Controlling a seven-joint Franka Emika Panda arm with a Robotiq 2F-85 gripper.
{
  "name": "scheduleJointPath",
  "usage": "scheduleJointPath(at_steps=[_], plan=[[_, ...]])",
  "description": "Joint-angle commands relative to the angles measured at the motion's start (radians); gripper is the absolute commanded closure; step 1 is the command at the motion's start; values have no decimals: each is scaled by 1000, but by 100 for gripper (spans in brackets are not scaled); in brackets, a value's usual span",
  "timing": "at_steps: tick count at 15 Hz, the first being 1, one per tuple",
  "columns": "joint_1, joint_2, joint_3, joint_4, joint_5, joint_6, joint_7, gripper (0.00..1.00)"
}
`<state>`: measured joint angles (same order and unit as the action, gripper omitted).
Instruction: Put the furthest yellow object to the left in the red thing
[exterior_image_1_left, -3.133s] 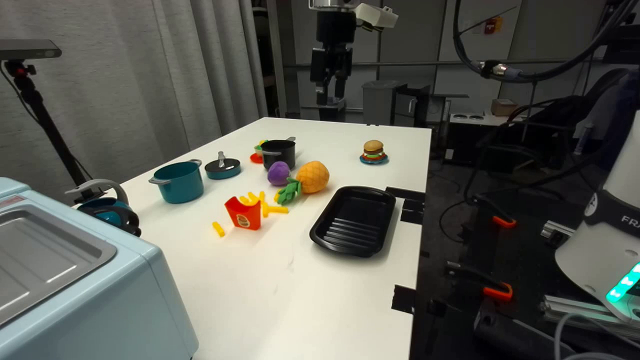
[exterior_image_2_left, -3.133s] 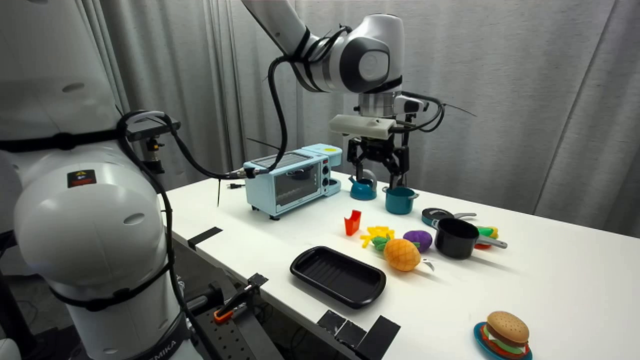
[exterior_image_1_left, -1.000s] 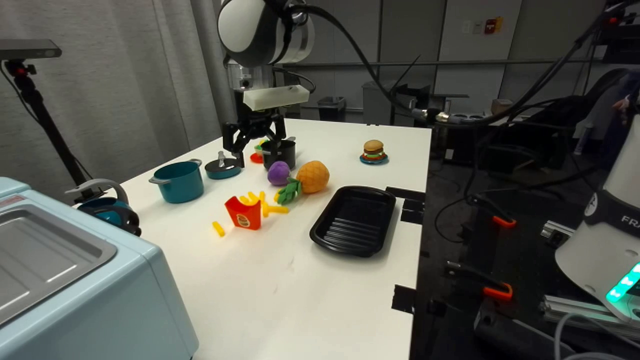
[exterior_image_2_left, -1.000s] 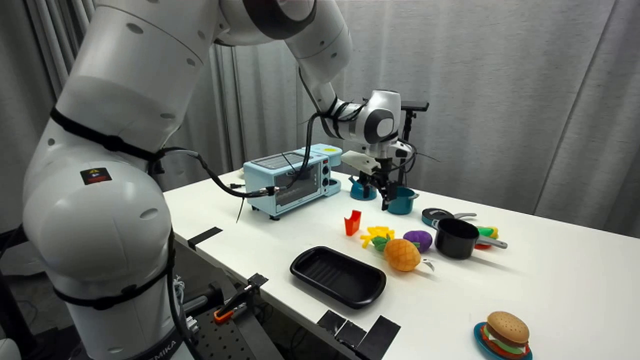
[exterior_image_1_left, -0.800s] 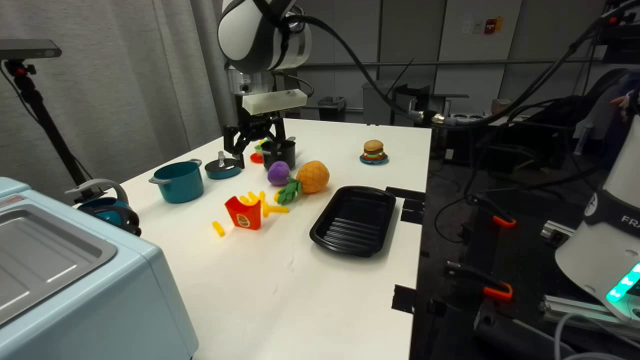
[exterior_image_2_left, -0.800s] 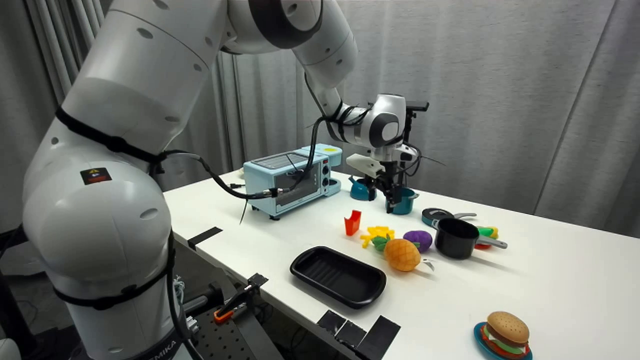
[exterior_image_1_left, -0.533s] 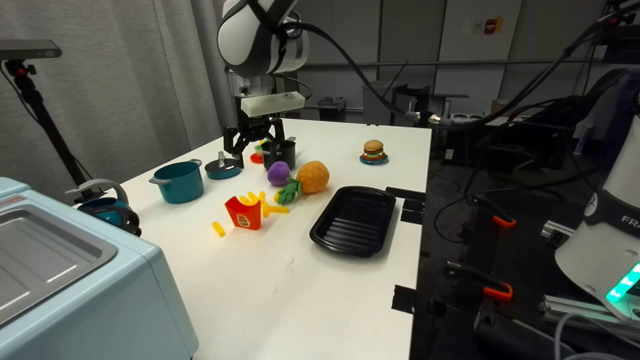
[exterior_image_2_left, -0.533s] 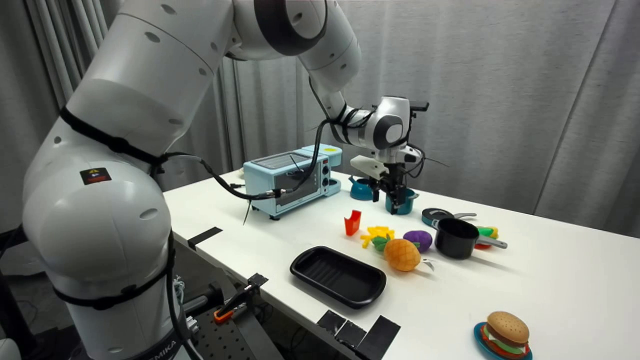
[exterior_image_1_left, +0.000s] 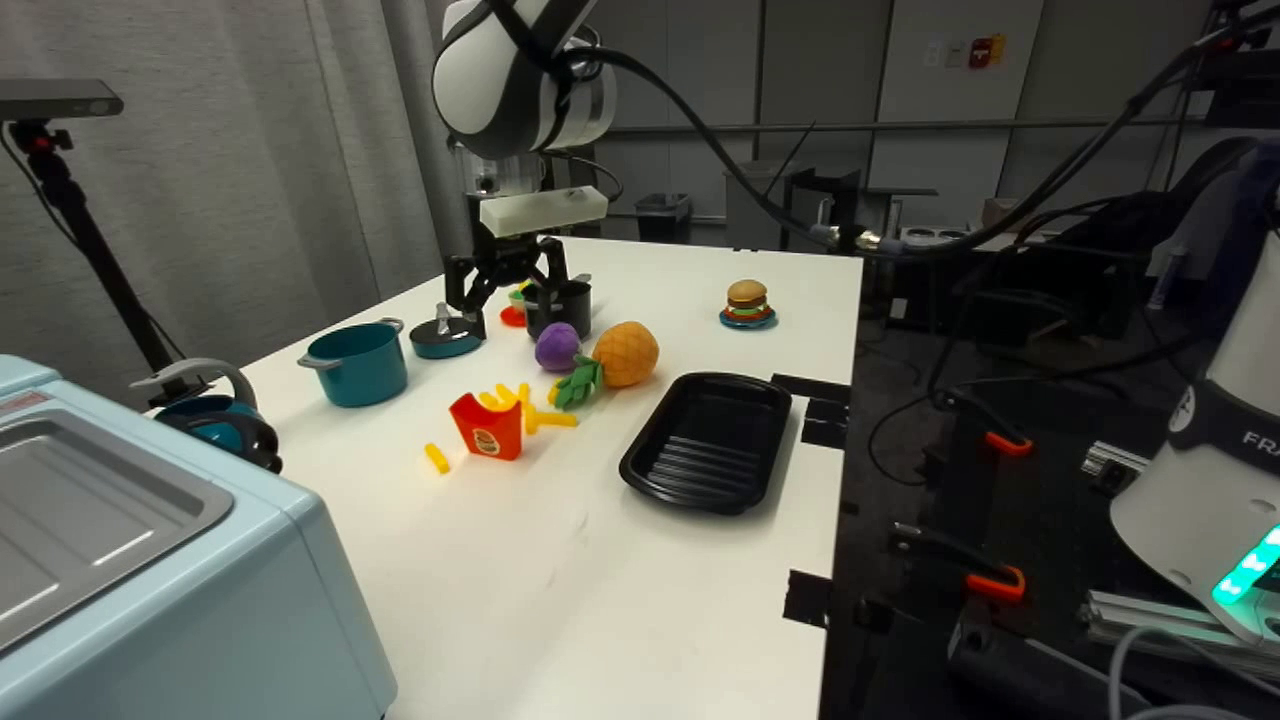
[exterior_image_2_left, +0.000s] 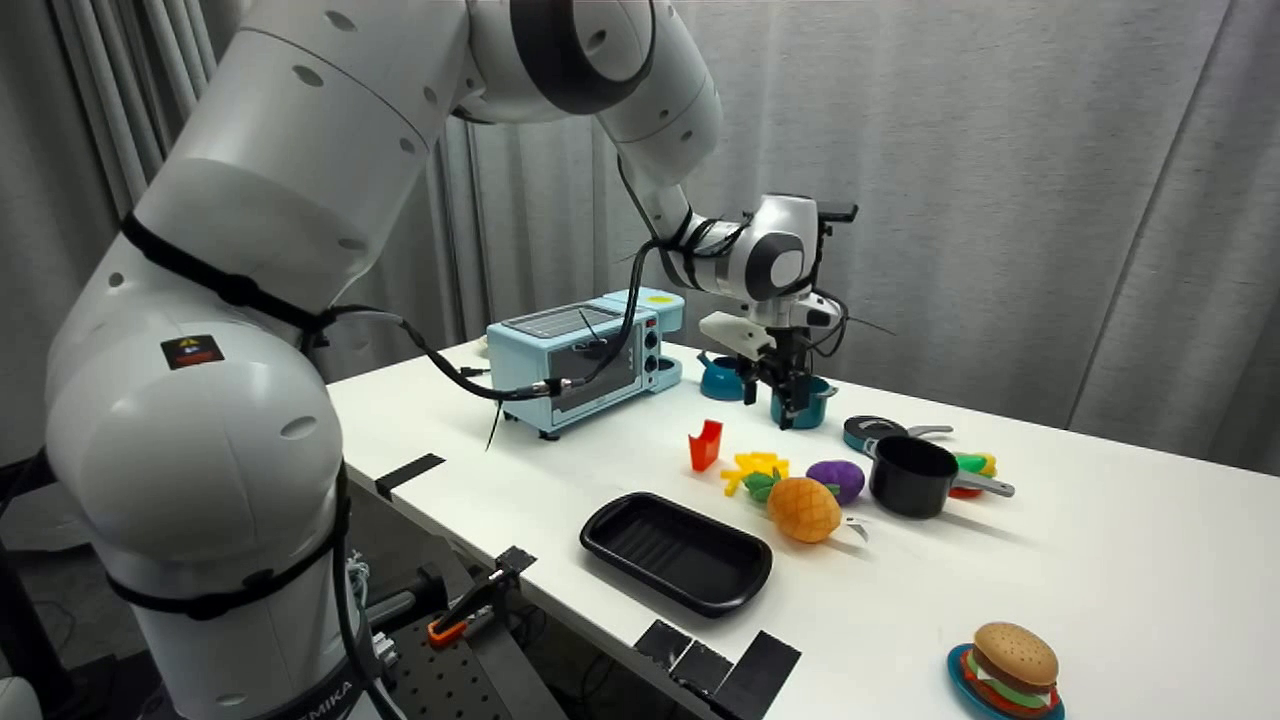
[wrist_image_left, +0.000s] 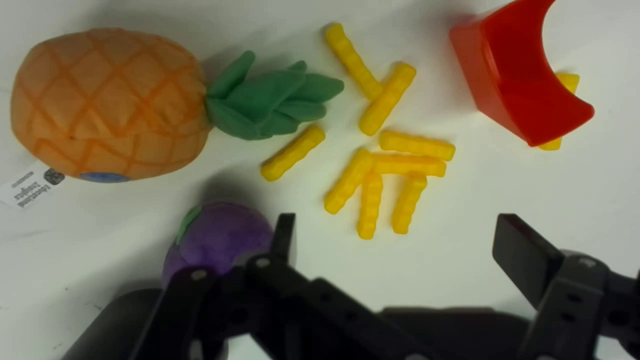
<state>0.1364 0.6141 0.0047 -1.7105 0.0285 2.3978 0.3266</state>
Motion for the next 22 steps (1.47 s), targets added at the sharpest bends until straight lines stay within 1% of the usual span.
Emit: scheduleJointPath(at_steps=[1, 6, 16, 22], plan=[[38, 54, -10, 40, 0, 31, 55, 0], [72, 129, -28, 105, -2, 53, 126, 0], [94, 279, -69, 267, -2, 32, 197, 0], [98, 335, -80, 339, 2, 15, 217, 0]])
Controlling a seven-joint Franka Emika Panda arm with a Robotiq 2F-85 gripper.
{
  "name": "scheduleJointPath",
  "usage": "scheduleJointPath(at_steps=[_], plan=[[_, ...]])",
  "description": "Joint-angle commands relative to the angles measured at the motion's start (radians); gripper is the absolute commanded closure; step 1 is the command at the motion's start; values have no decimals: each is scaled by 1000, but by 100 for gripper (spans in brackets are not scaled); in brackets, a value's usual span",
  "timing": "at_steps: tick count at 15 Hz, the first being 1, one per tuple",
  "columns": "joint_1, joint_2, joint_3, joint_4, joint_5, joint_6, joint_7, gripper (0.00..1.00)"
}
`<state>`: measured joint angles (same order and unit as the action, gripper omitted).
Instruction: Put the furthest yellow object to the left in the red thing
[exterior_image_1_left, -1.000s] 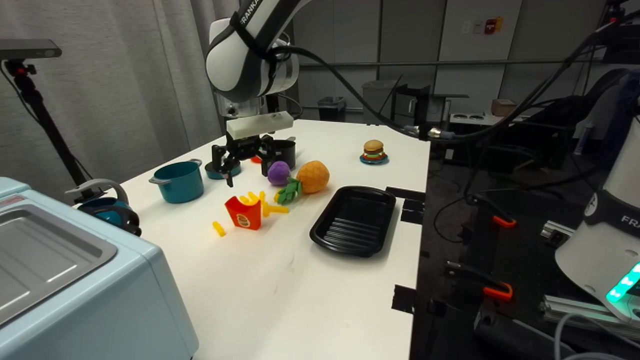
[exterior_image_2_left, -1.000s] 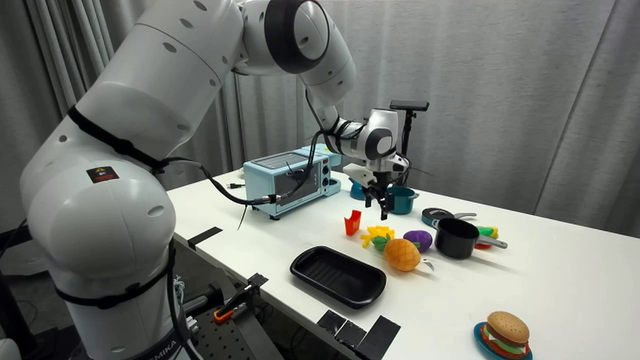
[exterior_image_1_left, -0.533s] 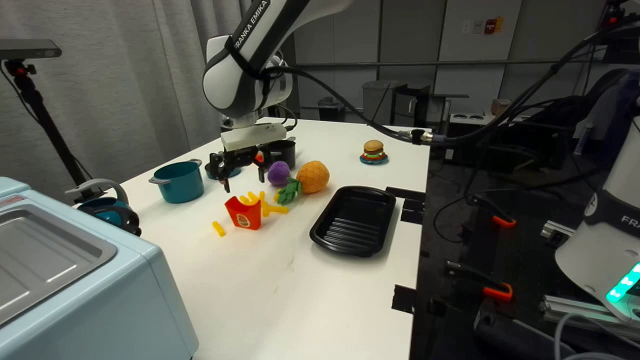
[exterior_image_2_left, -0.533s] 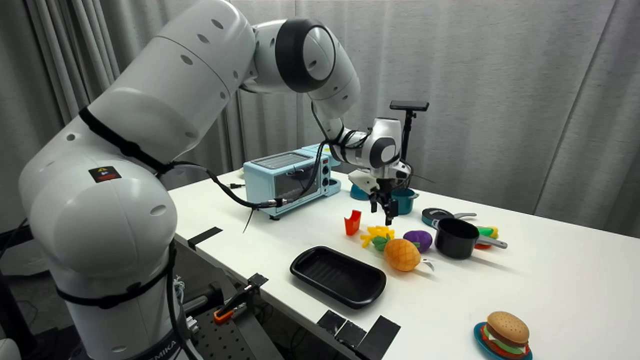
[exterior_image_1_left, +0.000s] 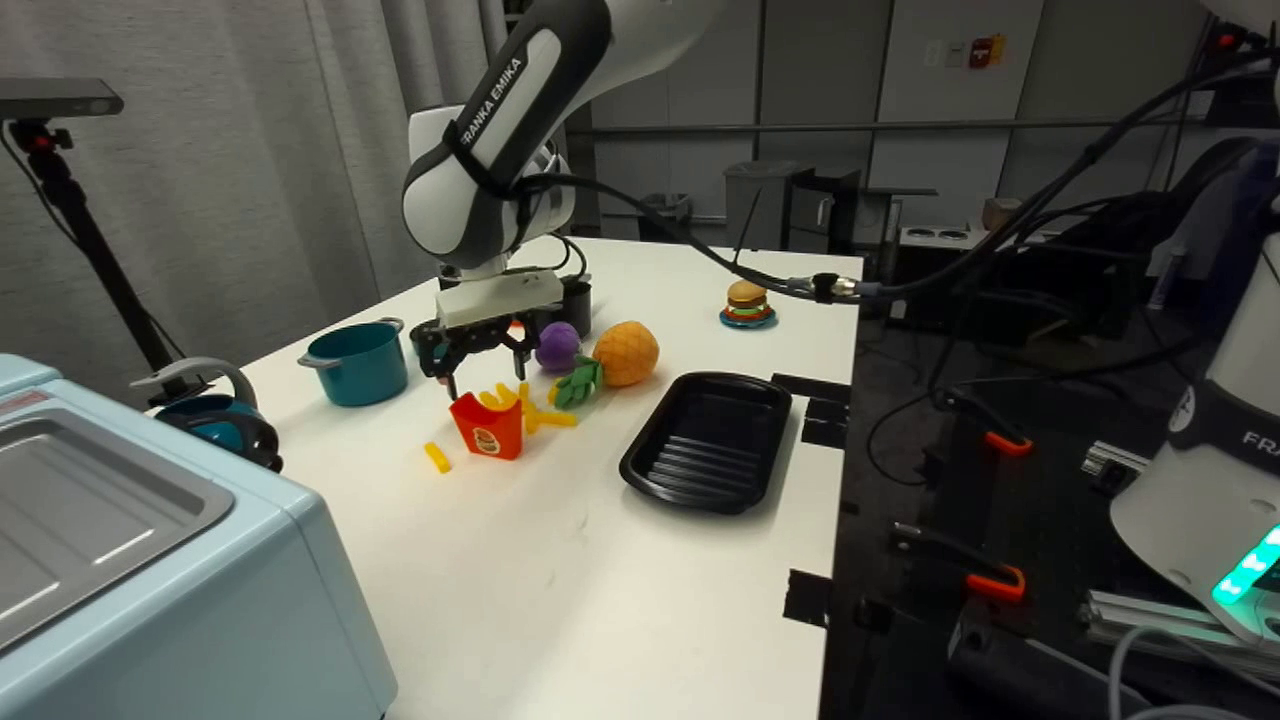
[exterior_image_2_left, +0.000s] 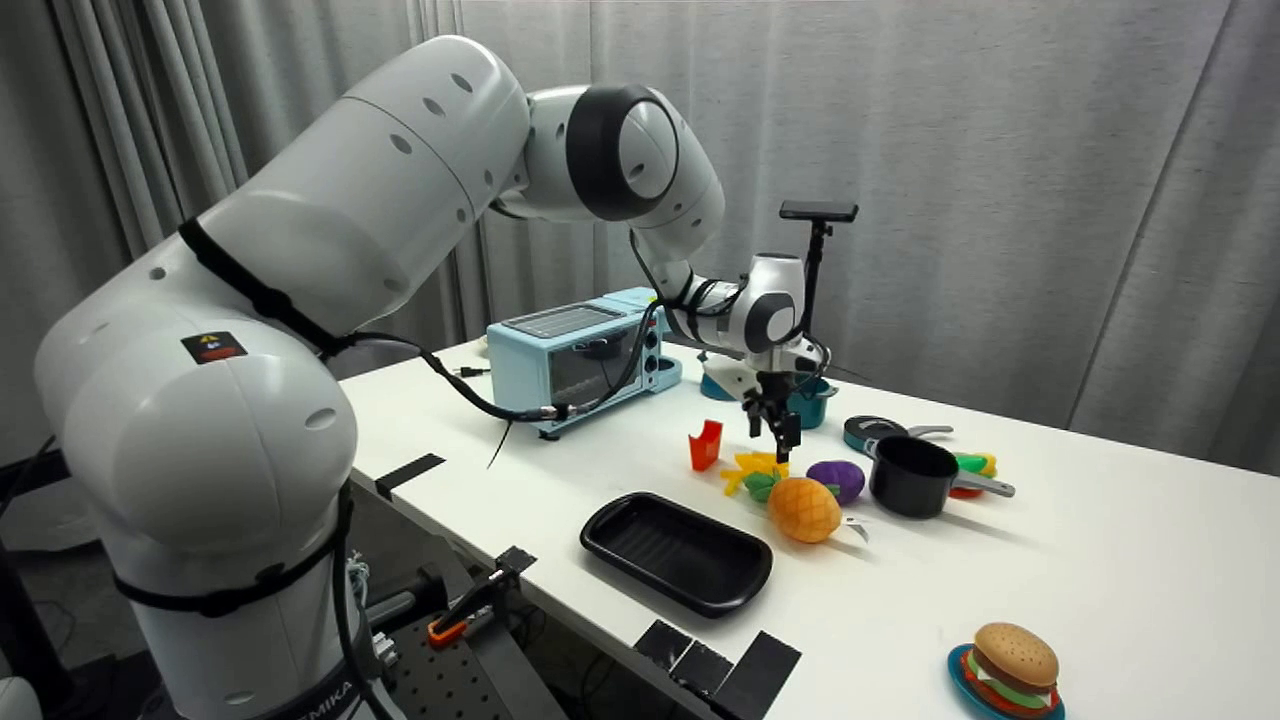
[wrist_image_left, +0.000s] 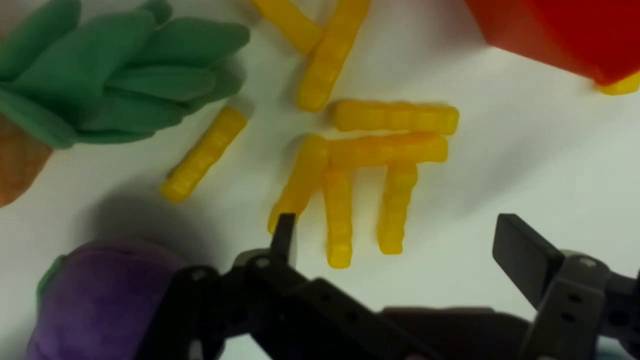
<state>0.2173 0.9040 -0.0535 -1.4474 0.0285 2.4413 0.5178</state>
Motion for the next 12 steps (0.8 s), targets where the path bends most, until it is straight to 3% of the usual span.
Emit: scheduleJointPath(at_steps=[1, 12], plan=[[19, 50, -22, 83, 2, -31, 27, 0], [64, 79, -23, 116, -4, -35, 63, 0]])
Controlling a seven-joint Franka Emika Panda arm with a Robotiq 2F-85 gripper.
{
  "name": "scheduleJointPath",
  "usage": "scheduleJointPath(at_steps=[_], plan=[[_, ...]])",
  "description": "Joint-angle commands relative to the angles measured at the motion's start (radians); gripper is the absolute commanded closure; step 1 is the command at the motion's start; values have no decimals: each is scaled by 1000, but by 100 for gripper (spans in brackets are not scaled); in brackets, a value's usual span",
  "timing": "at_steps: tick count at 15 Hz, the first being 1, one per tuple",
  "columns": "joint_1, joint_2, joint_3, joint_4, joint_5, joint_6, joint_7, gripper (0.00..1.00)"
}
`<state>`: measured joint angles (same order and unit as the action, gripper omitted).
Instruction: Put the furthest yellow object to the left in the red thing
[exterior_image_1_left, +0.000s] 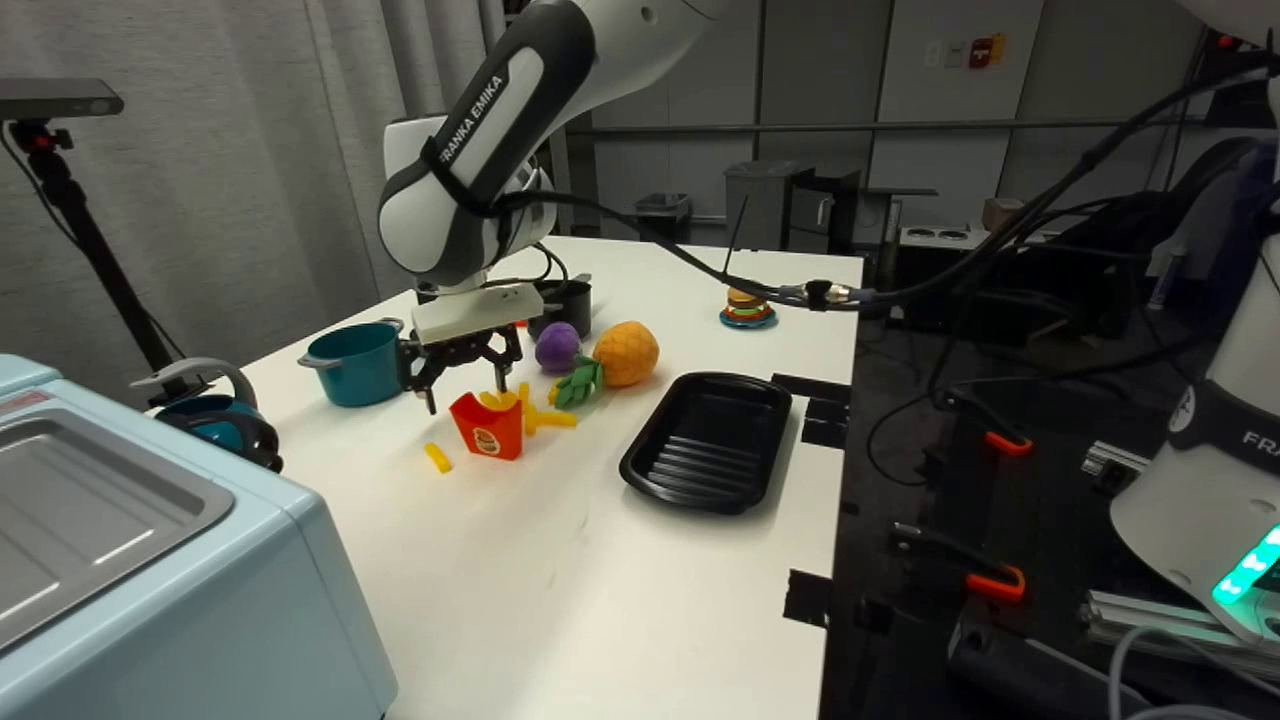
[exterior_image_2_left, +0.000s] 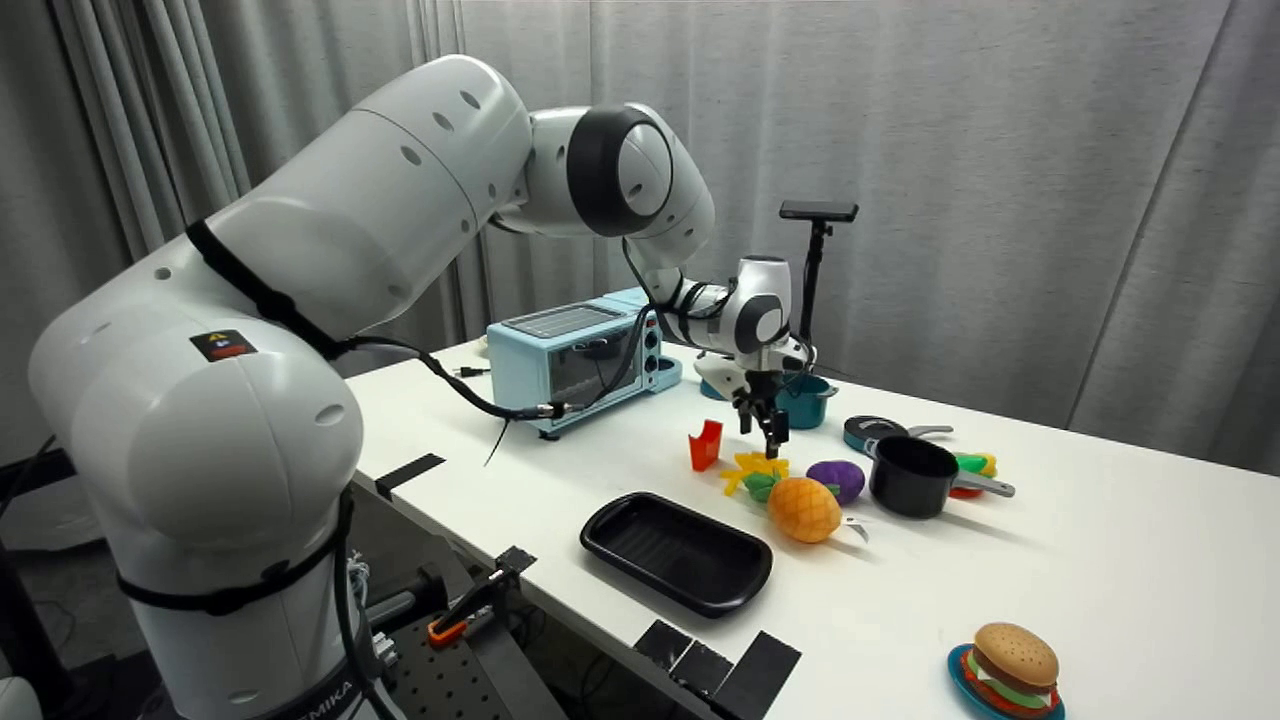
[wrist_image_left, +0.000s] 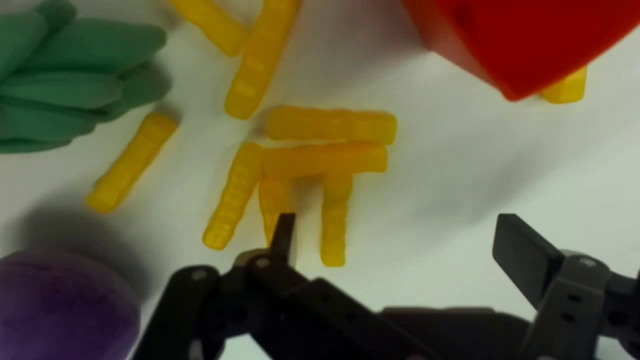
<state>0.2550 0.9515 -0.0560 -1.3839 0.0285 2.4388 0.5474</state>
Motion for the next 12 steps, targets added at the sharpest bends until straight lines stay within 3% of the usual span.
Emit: scheduleJointPath(at_steps=[1, 2, 3, 5, 12], plan=[[32, 37, -22, 55, -5, -32, 41, 0], [34, 41, -22, 58, -5, -33, 43, 2], [36, 44, -22, 60, -5, -34, 47, 27], [41, 47, -23, 61, -4, -33, 55, 28], [38, 49, -26, 79, -4, -54, 76, 82]])
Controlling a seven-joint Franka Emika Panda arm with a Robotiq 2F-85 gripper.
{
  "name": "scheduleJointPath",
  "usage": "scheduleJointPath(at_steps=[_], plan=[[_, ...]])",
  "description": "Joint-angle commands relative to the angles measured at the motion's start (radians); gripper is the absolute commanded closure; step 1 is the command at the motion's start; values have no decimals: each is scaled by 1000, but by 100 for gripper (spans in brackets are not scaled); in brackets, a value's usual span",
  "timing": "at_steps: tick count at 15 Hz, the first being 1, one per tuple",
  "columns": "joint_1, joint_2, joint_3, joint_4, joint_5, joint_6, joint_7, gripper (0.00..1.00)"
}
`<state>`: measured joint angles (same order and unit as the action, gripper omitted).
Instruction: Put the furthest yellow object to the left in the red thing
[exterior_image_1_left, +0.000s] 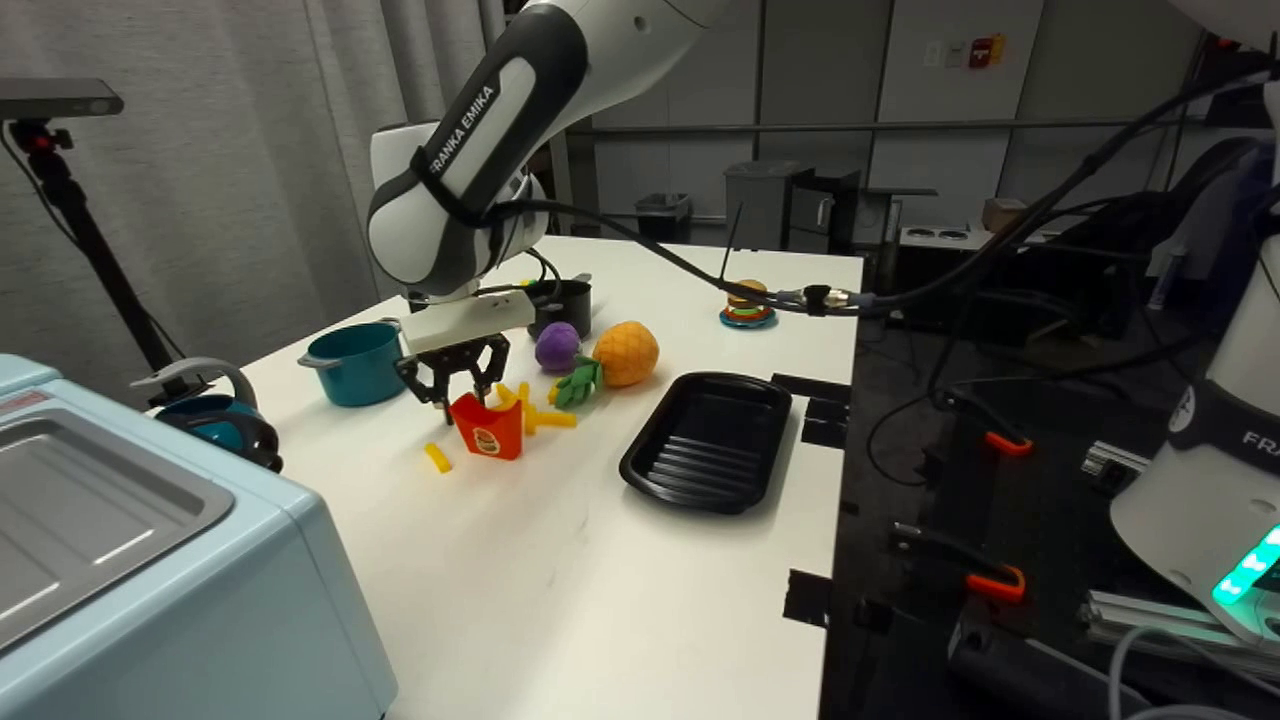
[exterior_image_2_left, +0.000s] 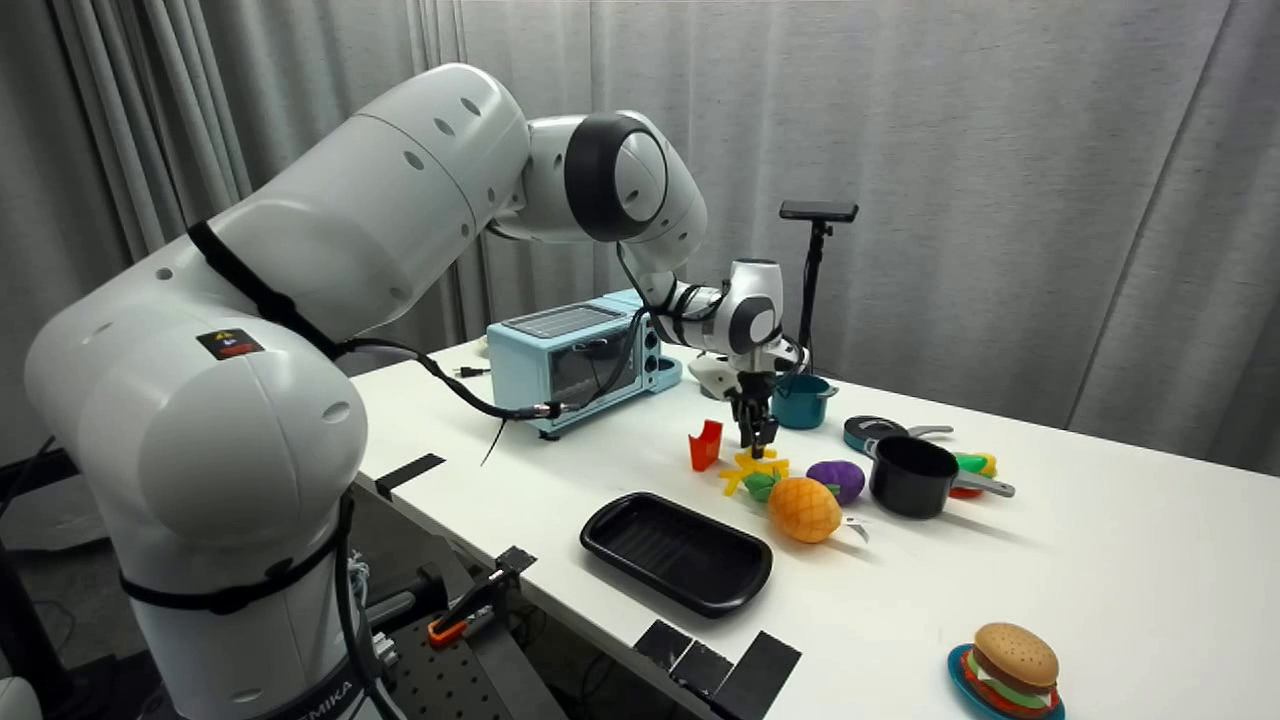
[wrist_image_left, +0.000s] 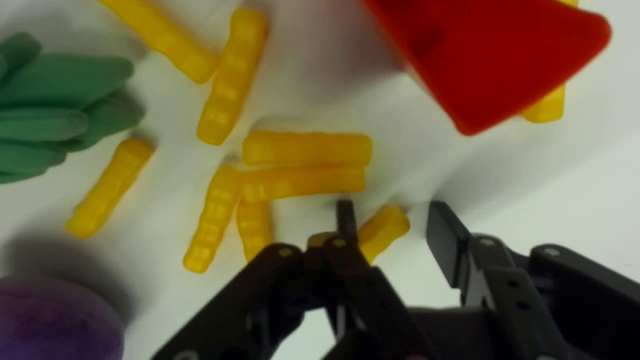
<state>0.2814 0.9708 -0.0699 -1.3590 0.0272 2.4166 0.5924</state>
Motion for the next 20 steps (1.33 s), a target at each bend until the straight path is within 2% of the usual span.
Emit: scheduleJointPath(at_steps=[1, 3, 5, 13, 20], plan=[[-12, 37, -11, 81, 0, -52, 9, 89], [-24, 39, -14, 96, 0, -63, 0, 100], [-37, 30, -17, 102, 1, -76, -2, 97], [-19, -94, 4, -35, 1, -68, -13, 97], [-49, -250, 27, -160, 0, -138, -137, 97]])
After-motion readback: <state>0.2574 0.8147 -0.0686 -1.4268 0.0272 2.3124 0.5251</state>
